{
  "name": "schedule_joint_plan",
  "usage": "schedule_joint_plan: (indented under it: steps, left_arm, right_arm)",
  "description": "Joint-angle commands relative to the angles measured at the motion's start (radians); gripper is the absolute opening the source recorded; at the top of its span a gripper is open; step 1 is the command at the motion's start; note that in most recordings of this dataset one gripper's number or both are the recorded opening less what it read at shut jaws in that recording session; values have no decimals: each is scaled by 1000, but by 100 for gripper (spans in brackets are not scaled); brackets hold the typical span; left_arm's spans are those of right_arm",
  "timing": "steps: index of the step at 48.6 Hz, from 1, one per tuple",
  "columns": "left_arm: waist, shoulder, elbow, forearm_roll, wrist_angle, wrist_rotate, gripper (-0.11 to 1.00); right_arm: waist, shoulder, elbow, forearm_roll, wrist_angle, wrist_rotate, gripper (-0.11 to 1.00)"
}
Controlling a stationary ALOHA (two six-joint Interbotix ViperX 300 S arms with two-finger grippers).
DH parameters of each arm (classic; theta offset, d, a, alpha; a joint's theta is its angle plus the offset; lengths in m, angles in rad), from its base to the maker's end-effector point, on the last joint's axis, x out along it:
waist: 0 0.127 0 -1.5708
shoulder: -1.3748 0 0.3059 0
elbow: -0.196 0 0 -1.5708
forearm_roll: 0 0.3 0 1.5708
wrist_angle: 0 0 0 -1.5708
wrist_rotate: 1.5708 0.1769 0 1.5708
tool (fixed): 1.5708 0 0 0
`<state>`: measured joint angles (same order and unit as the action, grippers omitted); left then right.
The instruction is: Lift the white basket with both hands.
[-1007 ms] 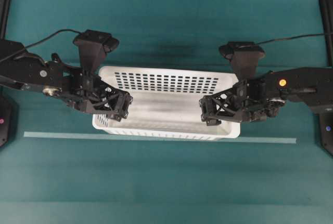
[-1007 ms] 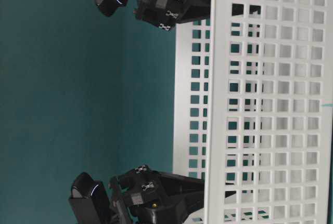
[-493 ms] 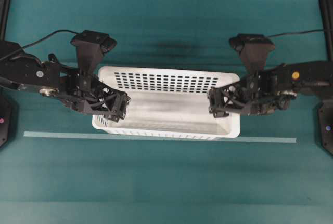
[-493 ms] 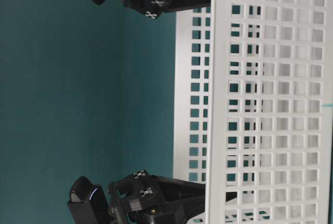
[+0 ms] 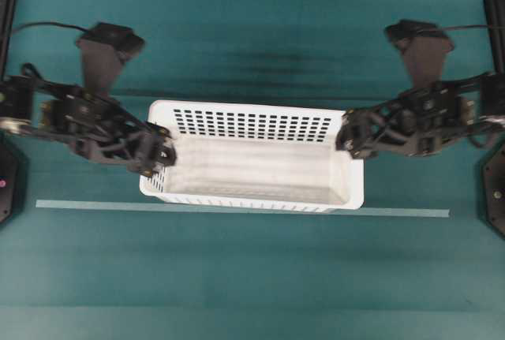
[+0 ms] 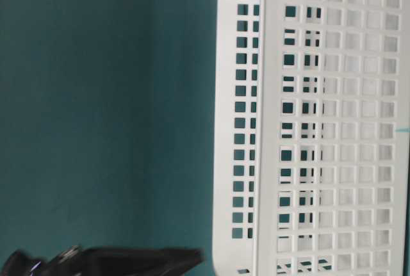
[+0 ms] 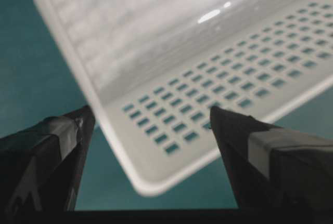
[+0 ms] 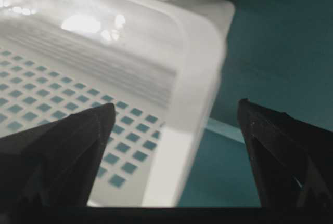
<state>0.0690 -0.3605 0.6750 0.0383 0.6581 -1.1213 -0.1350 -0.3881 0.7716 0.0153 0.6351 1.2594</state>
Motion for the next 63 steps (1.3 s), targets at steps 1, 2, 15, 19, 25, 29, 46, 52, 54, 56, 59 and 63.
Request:
schedule_joint_plan:
  steps: [1,2,15,19,25,29,46,52,54,56,59,63]
  left_arm:
    - [0,-44,-6,2,18,5,92]
    - [0,-55,-6,2,20,6,92]
    - [-26,-209,-9,2,-37,144,91]
    - [-37,-255,-3,2,-52,201,91]
    - [-38,-325,8,2,-91,275,91]
    - [-41,-364,20,3,-140,324,91]
    - [-77,-449,46,3,-293,543,91]
    - [-87,-477,49,2,-293,641,91]
    - [-87,-488,49,2,-295,675,91]
    - [-89,-503,51,2,-296,712,91]
    - [-89,-523,51,2,-304,749,91]
    - [-89,-552,51,2,-322,785,91]
  right_arm:
    - [-2,-48,-8,-2,-5,-8,98]
    - [-2,-58,-8,-3,-6,-9,98]
    - [43,-250,-2,-3,-147,-130,97]
    - [49,-307,12,-2,-183,-170,97]
    - [58,-385,32,-3,-190,-245,96]
    - [86,-425,38,-3,-198,-327,95]
    - [144,-511,48,-15,-321,-733,94]
    - [144,-535,51,-20,-350,-914,94]
    - [146,-549,52,-20,-360,-968,94]
    - [144,-565,52,-20,-371,-1015,94]
    - [146,-591,52,-18,-388,-1075,94]
    - [144,-630,54,-17,-403,-1118,94]
